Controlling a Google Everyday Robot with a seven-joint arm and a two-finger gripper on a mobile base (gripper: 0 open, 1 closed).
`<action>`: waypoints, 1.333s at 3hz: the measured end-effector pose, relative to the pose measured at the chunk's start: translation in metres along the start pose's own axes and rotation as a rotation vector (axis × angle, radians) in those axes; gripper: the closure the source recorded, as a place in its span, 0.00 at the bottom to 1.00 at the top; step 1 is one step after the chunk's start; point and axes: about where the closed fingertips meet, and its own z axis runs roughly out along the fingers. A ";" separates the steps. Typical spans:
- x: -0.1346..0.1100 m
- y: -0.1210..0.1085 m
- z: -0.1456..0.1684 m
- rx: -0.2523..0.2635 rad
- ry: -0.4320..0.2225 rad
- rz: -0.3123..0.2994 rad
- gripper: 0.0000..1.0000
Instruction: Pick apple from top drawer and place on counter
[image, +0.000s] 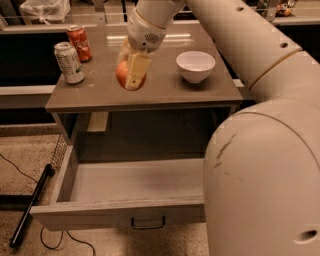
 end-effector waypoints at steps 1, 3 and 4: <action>0.000 -0.004 0.004 0.004 0.001 0.010 1.00; 0.032 -0.040 0.016 0.060 0.096 0.198 1.00; 0.067 -0.052 0.019 0.104 0.171 0.365 1.00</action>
Offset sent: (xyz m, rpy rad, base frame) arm 0.0233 0.0023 -0.0143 -0.0379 0.0419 -0.0973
